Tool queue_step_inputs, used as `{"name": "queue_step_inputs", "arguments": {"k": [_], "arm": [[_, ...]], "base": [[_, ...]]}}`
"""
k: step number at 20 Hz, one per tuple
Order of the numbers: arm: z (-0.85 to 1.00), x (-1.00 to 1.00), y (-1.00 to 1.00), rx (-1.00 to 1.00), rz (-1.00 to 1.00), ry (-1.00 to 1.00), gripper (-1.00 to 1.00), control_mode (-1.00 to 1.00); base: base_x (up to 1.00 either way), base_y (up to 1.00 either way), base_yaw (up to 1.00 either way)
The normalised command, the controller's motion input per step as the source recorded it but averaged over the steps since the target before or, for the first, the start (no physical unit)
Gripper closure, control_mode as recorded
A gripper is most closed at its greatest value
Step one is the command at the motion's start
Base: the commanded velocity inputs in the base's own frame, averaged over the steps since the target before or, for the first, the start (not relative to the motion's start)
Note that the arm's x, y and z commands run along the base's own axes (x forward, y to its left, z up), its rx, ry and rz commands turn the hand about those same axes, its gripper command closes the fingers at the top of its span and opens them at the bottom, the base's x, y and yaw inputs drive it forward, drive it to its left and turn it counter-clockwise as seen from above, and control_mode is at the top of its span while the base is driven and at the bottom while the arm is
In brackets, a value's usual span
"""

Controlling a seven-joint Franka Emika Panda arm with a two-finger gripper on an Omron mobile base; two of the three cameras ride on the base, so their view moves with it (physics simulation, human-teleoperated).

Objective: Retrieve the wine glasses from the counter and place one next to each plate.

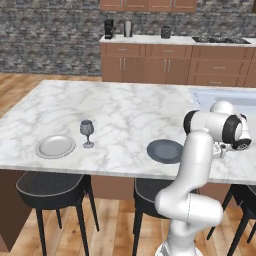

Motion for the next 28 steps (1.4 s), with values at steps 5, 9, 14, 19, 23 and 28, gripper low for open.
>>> {"name": "queue_step_inputs", "arguments": {"k": [5,9,14,19,23,28], "arm": [[-0.27,0.05,0.00,0.00,0.00,0.00,1.00,-1.00],[-0.28,0.12,0.00,0.00,0.00,0.00,1.00,-1.00],[-0.20,0.26,0.00,0.00,0.00,-0.04,1.00,-1.00],[-0.23,0.16,0.00,0.00,0.00,-0.06,1.00,-1.00],[-0.27,-0.01,0.00,0.00,0.00,-0.05,1.00,-1.00],[-0.31,-0.12,0.00,0.00,0.00,-0.08,1.00,-1.00]], "base": [[0.00,0.00,0.00],[0.00,0.00,0.00],[0.00,0.00,0.00],[0.00,0.00,0.00],[0.00,0.00,0.00],[0.00,0.00,0.00]]}}
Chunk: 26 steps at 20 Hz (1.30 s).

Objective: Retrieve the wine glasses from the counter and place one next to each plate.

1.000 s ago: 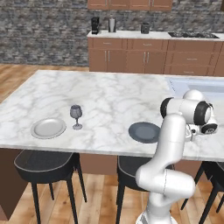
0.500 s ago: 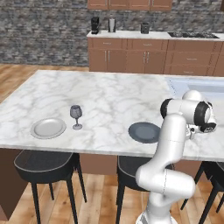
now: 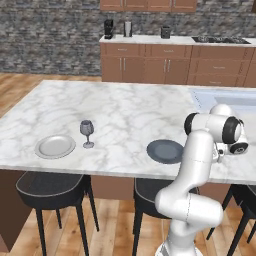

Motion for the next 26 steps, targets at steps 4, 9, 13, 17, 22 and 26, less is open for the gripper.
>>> {"name": "queue_step_inputs", "arguments": {"k": [4,9,13,17,22,26], "arm": [[-0.42,0.00,0.02,-0.01,0.00,-0.02,-1.00,-1.00],[-0.13,0.00,-0.06,-0.01,-0.01,0.00,-1.00,-1.00],[0.00,0.00,-0.29,0.00,-0.10,0.05,-1.00,-1.00],[0.11,-0.21,-0.41,0.00,-0.13,0.02,-1.00,-1.00],[0.63,-0.40,-0.51,0.00,-0.17,0.14,-1.00,-1.00],[1.00,-0.68,-0.18,0.00,-0.12,0.02,-1.00,-1.00]], "base": [[0.00,0.00,0.00],[0.00,0.00,0.00],[0.00,0.00,0.00],[0.00,0.00,0.00],[0.00,0.00,0.00],[0.00,0.00,0.00]]}}
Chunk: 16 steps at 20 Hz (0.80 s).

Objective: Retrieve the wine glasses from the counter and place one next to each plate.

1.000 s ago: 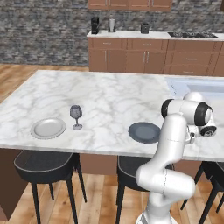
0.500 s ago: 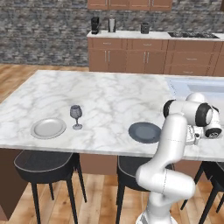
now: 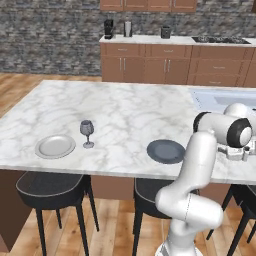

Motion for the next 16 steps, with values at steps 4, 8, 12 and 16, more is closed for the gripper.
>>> {"name": "queue_step_inputs", "arguments": {"k": [4,8,12,16], "arm": [[0.84,-0.68,0.38,-0.02,-0.07,0.00,-1.00,-1.00],[0.44,-0.42,0.87,-0.04,0.00,-0.10,-1.00,-1.00],[0.21,-0.09,0.83,-0.07,0.00,-0.16,-1.00,-1.00],[0.43,-0.02,0.72,-0.09,0.00,-0.24,-1.00,-1.00]], "base": [[0.00,0.00,0.00],[0.00,0.00,0.00],[0.00,0.00,0.00],[0.00,0.00,0.00]]}}
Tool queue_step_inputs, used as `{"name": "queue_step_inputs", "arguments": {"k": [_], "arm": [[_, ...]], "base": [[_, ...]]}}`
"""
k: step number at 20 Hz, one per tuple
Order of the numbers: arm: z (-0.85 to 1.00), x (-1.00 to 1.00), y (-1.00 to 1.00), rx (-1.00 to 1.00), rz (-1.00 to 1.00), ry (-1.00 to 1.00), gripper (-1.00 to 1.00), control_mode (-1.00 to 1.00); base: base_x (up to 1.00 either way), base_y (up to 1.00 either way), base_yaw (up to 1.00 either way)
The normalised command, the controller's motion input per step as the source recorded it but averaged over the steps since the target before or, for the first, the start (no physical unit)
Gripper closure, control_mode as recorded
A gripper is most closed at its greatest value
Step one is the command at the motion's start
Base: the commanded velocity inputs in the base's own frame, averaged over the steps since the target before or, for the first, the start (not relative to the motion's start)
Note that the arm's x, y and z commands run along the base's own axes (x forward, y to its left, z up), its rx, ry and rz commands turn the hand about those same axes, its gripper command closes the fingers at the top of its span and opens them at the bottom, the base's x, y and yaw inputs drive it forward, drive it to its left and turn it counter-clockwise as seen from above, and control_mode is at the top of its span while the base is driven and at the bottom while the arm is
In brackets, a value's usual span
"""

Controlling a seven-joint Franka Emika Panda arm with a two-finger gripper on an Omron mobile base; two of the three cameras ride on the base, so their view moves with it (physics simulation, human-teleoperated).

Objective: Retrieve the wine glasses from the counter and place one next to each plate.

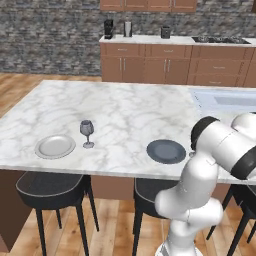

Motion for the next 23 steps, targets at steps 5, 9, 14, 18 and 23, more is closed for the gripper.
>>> {"name": "queue_step_inputs", "arguments": {"k": [5,9,14,18,23], "arm": [[0.68,-0.04,0.53,-0.08,0.00,-0.23,-1.00,-1.00],[0.71,-0.23,0.47,-0.09,-0.02,-0.27,-1.00,-1.00],[0.73,-0.42,0.43,-0.07,-0.06,-0.33,-1.00,-1.00],[0.87,-0.63,0.38,-0.04,-0.02,-0.30,-1.00,-1.00],[0.94,-0.78,0.30,-0.01,0.00,-0.25,-1.00,-1.00]], "base": [[0.00,0.00,0.00],[0.00,0.00,0.00],[0.00,0.00,0.00],[0.00,0.00,0.00],[0.00,0.00,0.00]]}}
